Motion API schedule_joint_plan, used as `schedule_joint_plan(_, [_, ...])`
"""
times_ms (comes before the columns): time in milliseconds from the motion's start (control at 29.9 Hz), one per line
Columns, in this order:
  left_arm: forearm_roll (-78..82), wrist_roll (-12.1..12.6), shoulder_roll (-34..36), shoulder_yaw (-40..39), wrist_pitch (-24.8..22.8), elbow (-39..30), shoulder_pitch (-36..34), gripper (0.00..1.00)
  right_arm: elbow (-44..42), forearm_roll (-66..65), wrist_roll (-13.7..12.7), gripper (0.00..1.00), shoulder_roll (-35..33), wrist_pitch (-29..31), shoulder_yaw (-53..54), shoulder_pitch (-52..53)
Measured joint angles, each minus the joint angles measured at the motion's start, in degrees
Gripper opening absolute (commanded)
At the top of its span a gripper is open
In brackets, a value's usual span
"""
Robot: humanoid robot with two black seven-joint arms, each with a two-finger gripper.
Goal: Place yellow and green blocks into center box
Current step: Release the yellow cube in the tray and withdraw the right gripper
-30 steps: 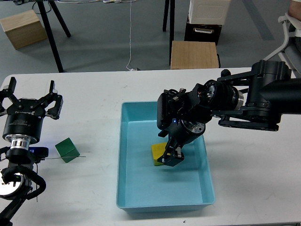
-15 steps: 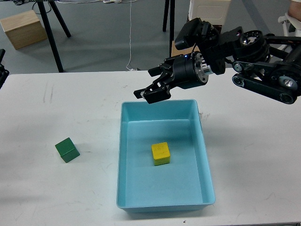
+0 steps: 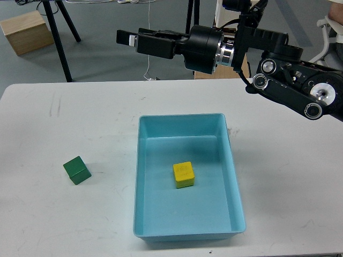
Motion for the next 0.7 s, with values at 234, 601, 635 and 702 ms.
schedule_joint_plan(234, [31.09, 0.0, 2.73, 0.56, 8.07, -10.98, -2.2, 1.0, 5.23, 17.97, -0.86, 0.98, -3.06, -2.97, 12.34, -9.5])
schedule_joint_plan(601, [51.52, -0.02, 7.04, 15.58, 10.29, -30.2, 2.77, 1.0, 17.63, 20.82, -2.99, 0.98, -11.27, -3.0, 27.36, -26.44])
schedule_joint_plan(635, [52.26, -0.01, 7.0, 16.97, 10.3, -30.52, 2.77, 1.0, 18.88, 20.82, -2.99, 0.98, -11.93, -3.0, 28.84, -28.19])
schedule_joint_plan(702, [54.69, -0.02, 6.82, 20.04, 10.31, -30.87, 2.52, 1.0, 21.24, 20.84, -2.99, 0.98, -13.23, -3.0, 31.77, -31.98])
